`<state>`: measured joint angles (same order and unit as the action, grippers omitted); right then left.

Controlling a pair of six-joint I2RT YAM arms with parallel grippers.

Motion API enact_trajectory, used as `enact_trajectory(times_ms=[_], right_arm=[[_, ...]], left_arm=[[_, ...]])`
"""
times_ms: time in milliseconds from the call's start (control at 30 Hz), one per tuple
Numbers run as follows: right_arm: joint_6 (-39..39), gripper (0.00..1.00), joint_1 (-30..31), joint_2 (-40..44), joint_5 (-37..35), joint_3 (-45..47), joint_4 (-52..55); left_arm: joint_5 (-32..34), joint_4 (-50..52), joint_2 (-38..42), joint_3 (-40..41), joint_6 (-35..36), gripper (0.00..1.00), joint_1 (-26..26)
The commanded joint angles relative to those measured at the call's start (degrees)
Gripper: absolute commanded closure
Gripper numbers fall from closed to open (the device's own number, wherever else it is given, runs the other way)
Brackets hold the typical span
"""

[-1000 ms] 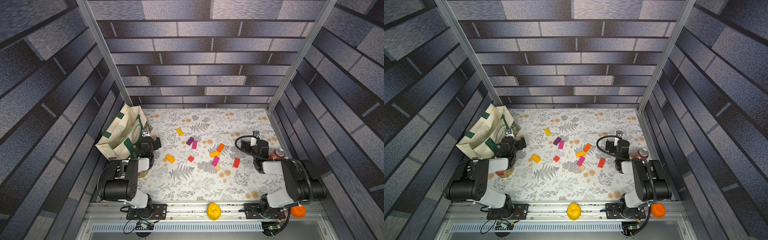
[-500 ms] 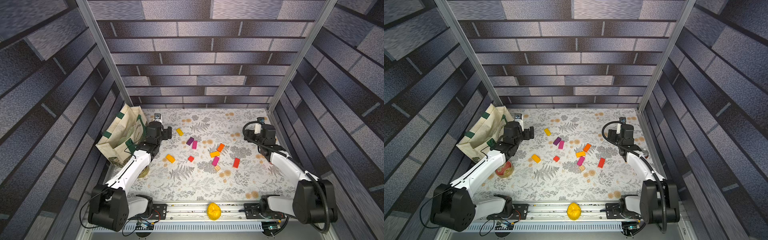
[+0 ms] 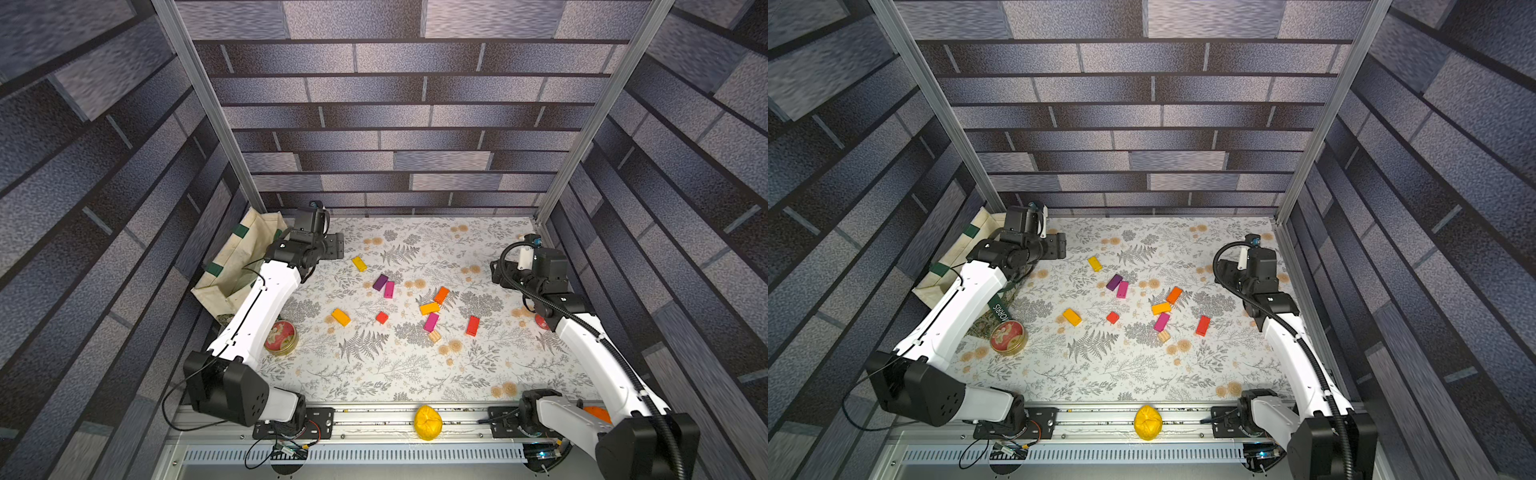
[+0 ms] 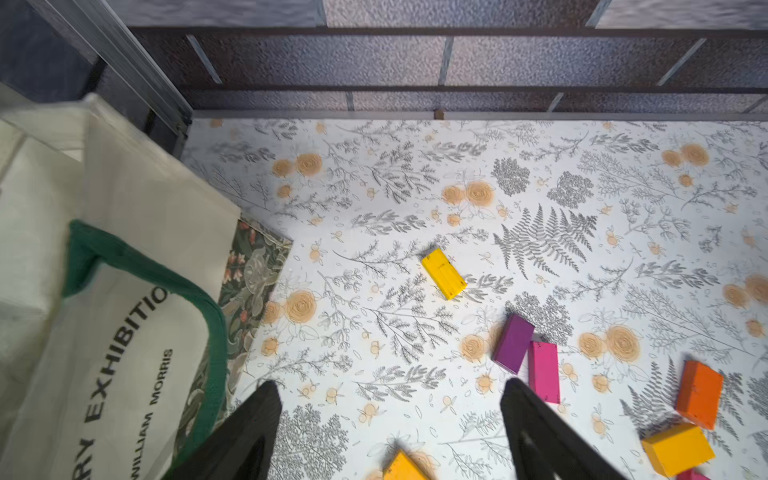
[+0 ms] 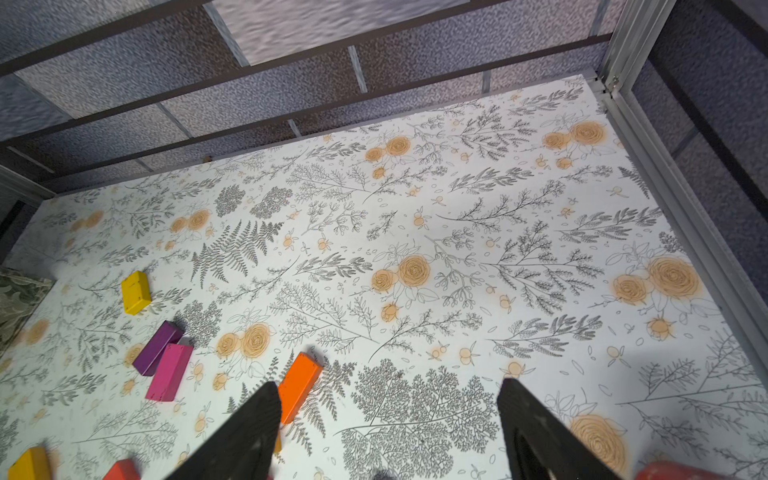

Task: Assemble the letter v with building blocks
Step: Move the building block to the center of the board.

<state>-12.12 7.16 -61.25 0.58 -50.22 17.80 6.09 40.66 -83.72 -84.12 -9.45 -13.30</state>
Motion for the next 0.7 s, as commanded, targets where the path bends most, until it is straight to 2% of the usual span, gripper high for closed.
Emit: enact_trajectory(times_ms=[0,233,467,667], right_arm=[[-3.9,0.15,2.4,-1.0,1.0,-3.2,5.0],[-6.7,0.15,8.5,-5.0,0.2,-7.8,7.6],[-8.9,0.15,12.6,-6.5,-3.0,-9.4,8.6],[-9.7,0.15,13.9,-8.3,-3.7,-9.4,9.8]], left_arm=[[-5.8,13.1,-6.1,-5.6,-4.3,0.23,0.0],[-9.1,18.3,-18.1,-14.3,-11.1,0.26,-0.8],[-6.3,21.9,-29.4,-22.4,-16.4,0.26,-1.6],[-6.7,22.5,-37.3,-28.5,-19.7,0.25,-1.6]])
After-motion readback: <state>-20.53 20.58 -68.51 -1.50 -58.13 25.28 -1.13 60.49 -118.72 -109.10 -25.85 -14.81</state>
